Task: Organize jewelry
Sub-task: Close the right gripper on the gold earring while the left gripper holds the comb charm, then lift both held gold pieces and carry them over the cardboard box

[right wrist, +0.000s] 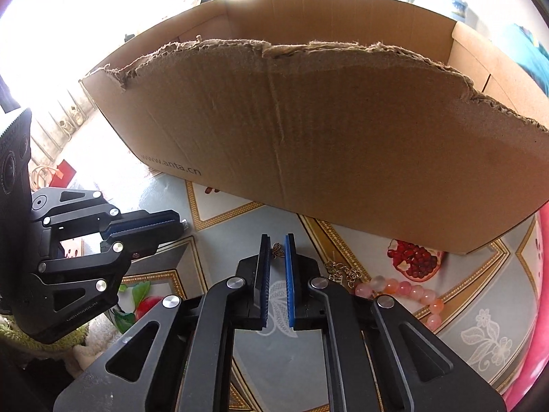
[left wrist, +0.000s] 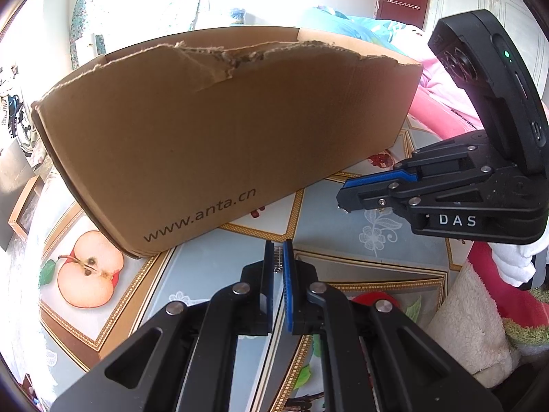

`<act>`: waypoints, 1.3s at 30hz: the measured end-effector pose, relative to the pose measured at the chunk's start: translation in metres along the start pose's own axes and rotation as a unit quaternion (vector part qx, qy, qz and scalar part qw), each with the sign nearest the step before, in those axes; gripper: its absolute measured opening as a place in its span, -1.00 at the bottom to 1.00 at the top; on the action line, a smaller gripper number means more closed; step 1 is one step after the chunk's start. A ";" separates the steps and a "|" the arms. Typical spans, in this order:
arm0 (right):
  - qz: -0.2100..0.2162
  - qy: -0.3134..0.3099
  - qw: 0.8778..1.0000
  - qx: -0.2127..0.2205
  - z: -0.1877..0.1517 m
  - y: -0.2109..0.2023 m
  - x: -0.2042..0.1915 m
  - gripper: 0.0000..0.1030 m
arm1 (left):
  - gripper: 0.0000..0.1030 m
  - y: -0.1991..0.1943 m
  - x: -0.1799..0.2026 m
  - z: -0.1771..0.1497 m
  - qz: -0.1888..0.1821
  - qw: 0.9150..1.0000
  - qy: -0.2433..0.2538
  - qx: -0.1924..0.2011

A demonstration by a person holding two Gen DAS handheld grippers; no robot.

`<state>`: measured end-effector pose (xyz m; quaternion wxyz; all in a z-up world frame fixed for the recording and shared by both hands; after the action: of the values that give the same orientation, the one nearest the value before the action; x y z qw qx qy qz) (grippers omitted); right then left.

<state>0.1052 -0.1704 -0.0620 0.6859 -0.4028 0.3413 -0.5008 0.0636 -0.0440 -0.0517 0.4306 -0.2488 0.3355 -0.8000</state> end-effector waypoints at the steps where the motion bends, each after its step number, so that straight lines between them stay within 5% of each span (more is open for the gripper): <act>1: 0.001 0.004 1.000 0.000 0.001 0.001 0.000 -0.88 | -0.91 0.000 0.000 0.000 0.000 1.000 0.000 0.000; 9: 0.053 0.052 0.997 -0.010 0.001 -0.005 0.010 -0.89 | -0.91 0.000 -0.001 0.000 0.000 1.000 -0.001 0.000; 22: 0.081 0.073 0.994 -0.013 -0.004 -0.013 0.018 -0.79 | -0.91 0.000 -0.001 0.001 0.001 1.000 -0.005 0.000; 39: 0.020 -0.001 1.000 0.007 -0.009 -0.007 -0.019 -0.63 | -0.91 0.000 -0.001 -0.001 0.001 1.000 -0.009 0.003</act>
<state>0.0900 -0.1555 -0.0585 0.6988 -0.3914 0.3450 -0.4893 0.0638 -0.0429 -0.0524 0.4351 -0.2541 0.3294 -0.7985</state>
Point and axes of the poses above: each gripper's, at about its wrist camera, not at the fingertips, and y roughly the way its jaws point, x to its right, z to its top, the point moved 1 cm from there along y, roughly the way its jaws point, and after that the axes turned 1 degree about -y, right-handed, at the moved point
